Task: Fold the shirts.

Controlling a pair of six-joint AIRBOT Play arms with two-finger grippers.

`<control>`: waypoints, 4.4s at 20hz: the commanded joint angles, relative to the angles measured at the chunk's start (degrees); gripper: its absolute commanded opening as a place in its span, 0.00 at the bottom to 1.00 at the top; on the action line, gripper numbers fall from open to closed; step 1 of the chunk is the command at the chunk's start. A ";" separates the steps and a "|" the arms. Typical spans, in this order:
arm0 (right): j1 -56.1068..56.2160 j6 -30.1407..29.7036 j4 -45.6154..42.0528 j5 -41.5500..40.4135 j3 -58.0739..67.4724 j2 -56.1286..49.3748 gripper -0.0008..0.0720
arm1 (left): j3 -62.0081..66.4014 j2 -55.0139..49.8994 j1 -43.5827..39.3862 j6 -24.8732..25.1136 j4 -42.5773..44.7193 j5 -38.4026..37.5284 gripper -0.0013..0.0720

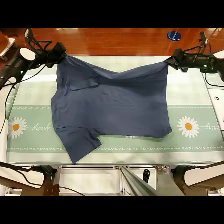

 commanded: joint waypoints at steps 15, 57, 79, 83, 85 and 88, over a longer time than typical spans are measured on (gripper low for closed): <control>-5.68 4.20 -18.91 29.35 -3.43 -3.04 0.04 | -7.98 0.02 11.23 21.35 7.54 -45.75 0.05; -20.22 18.43 -35.87 13.51 -56.87 47.36 0.57 | -62.18 32.15 15.63 21.53 -7.15 -27.58 0.05; -7.82 0.35 -14.73 16.55 -43.80 28.63 0.04 | -51.34 32.11 16.02 23.91 -9.70 -29.94 0.05; -7.78 1.27 -14.62 20.06 -31.28 22.93 0.04 | -36.96 26.88 13.29 23.65 -11.26 -27.74 0.05; -7.78 2.12 -13.55 18.60 -26.49 19.61 0.04 | -28.79 20.74 11.98 23.41 -12.59 -27.63 0.05; -7.78 2.27 -12.52 18.38 -21.20 14.51 0.04 | -18.12 10.97 10.03 20.72 -12.57 -28.50 0.05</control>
